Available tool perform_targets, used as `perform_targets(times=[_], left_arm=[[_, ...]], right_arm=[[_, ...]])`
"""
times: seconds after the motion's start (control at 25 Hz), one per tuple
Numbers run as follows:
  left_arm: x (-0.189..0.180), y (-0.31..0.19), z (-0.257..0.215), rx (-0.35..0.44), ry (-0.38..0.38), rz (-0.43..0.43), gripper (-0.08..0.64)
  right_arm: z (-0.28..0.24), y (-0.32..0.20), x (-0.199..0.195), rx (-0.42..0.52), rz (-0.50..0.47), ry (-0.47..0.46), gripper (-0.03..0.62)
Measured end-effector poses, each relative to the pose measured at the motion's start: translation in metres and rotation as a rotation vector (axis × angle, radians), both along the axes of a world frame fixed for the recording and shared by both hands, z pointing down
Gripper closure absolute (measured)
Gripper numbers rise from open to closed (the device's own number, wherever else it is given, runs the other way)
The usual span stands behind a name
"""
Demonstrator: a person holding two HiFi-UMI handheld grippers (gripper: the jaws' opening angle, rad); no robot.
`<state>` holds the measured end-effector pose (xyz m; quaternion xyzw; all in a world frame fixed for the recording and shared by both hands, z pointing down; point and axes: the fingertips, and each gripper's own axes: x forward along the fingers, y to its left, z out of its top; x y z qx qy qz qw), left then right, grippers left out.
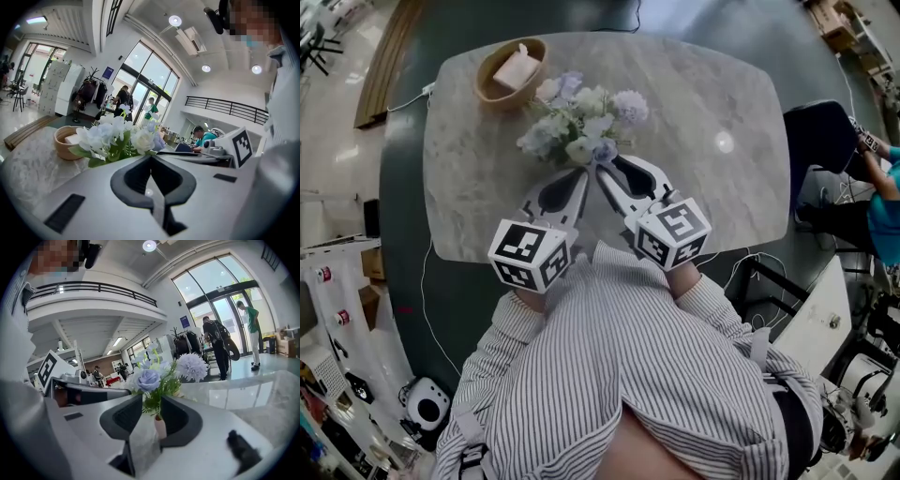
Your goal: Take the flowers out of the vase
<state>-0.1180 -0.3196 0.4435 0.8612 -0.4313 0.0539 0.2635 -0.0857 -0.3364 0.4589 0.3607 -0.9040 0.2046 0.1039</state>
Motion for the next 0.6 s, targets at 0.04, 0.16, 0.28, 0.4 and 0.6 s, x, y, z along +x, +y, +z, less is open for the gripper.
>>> perform_targets(times=[0.04, 0.16, 0.28, 0.4, 0.6], left_arm=[[-0.002, -0.001, 0.001, 0.002, 0.001, -0.01, 0.548], [-0.008, -0.002, -0.003, 0.003, 0.009, -0.027, 0.548], [-0.01, -0.003, -0.003, -0.005, 0.013, -0.024, 0.548], [-0.012, -0.005, 0.003, -0.018, 0.012, -0.015, 0.548], [-0.014, -0.009, 0.009, -0.035, 0.013, -0.008, 0.548]], right_arm=[[0.001, -0.002, 0.0, 0.005, 0.009, -0.001, 0.464], [-0.005, -0.007, 0.002, 0.031, 0.041, 0.012, 0.425], [-0.006, -0.013, 0.002, 0.062, 0.054, 0.046, 0.389], [-0.001, -0.019, 0.0, 0.076, 0.046, 0.071, 0.364], [0.002, -0.024, -0.006, 0.09, 0.033, 0.086, 0.353]])
